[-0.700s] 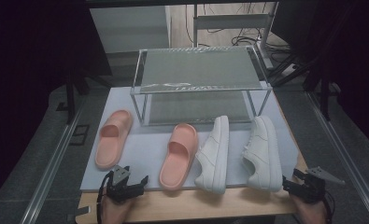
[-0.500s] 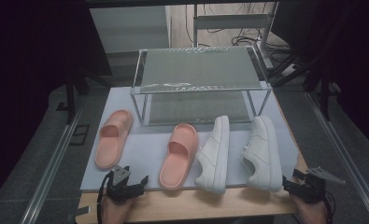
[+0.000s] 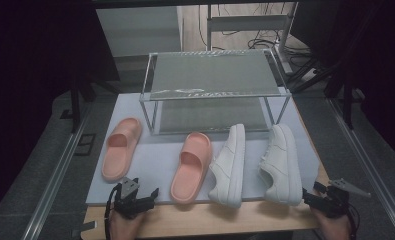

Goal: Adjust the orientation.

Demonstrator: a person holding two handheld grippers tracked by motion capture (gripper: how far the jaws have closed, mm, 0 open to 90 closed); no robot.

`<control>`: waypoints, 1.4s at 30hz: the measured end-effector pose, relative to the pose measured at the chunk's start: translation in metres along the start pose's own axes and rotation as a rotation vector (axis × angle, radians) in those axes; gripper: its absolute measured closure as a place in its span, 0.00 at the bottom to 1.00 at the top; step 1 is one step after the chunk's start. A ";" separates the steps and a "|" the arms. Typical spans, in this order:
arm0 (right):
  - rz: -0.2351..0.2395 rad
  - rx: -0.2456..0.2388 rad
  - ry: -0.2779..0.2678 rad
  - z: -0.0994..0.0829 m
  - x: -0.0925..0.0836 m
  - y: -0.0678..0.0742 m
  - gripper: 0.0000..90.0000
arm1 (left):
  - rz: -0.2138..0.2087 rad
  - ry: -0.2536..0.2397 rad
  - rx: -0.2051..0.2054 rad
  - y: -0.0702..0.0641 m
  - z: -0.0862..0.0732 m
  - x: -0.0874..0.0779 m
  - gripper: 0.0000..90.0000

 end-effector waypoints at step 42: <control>0.001 0.003 -0.001 0.000 0.000 0.000 0.20 | 0.010 -0.016 -0.020 0.025 0.031 -0.011 0.20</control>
Point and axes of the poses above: each handheld gripper's, and its own axes: x roughly forward along the jaws, z roughly out of its top, y roughly to its left, the point moved 9 cm from there along x, roughly forward along the jaws, and after that the axes turned 12 degrees about -z, right-handed, at the moved point
